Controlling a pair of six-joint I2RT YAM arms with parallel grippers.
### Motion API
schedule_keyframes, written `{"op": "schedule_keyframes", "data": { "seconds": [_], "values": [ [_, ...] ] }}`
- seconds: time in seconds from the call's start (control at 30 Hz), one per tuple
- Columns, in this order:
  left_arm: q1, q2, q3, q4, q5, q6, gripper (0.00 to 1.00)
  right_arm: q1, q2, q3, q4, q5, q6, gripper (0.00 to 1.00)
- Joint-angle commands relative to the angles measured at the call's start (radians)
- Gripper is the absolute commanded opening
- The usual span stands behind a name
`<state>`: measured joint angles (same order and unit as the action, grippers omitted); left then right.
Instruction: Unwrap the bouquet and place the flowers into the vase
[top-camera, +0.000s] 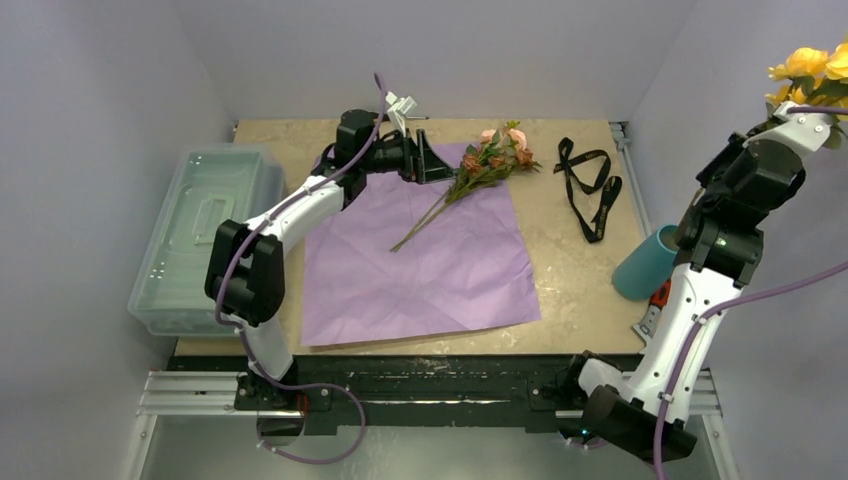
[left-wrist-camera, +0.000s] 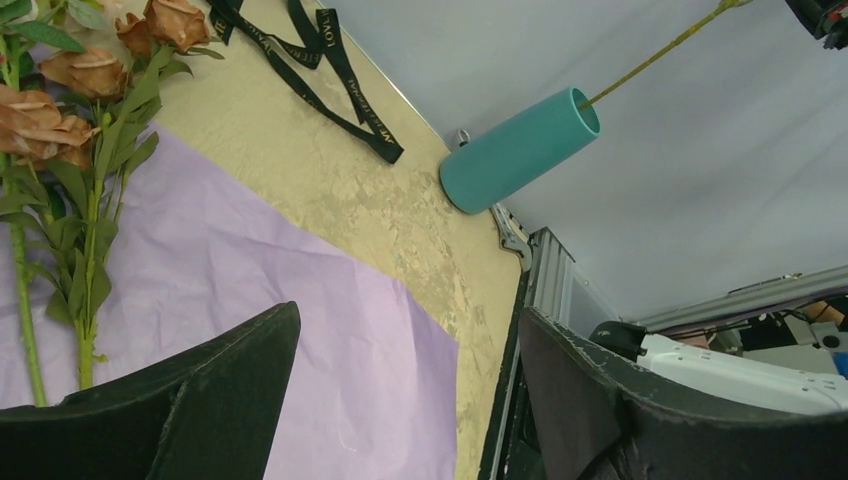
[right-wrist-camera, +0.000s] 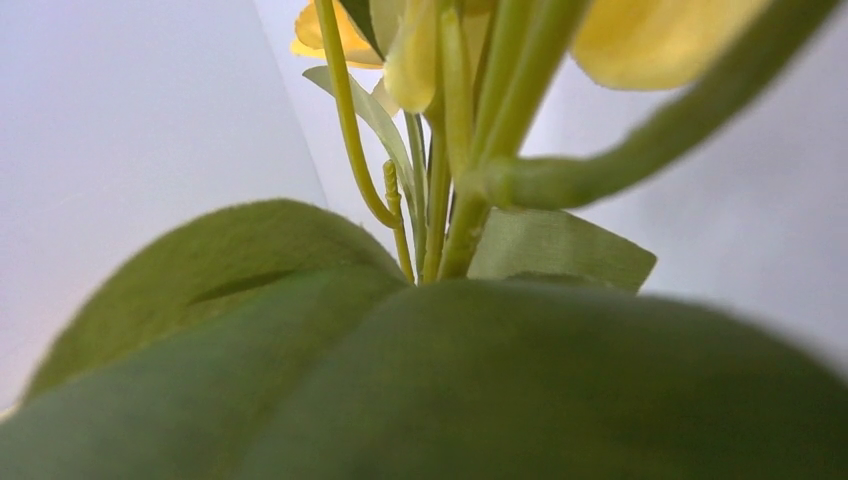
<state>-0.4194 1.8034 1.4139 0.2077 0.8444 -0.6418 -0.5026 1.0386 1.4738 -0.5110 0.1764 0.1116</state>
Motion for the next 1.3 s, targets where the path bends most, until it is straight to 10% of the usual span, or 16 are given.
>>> {"op": "schedule_keyframes", "data": {
  "seconds": [0.0,0.67,1.27],
  "values": [
    [-0.004,0.006,0.053,-0.009,0.002,0.03,0.8,-0.004,-0.009,-0.061,0.062,0.029,-0.01,0.0],
    [-0.004,0.08,0.11,-0.11,-0.071,0.099,0.79,-0.005,0.036,-0.334,0.107,-0.005,-0.048,0.03],
    [-0.004,0.147,0.192,-0.293,-0.181,0.226,0.75,-0.004,-0.023,-0.256,-0.145,-0.007,0.02,0.74]
  ]
}}
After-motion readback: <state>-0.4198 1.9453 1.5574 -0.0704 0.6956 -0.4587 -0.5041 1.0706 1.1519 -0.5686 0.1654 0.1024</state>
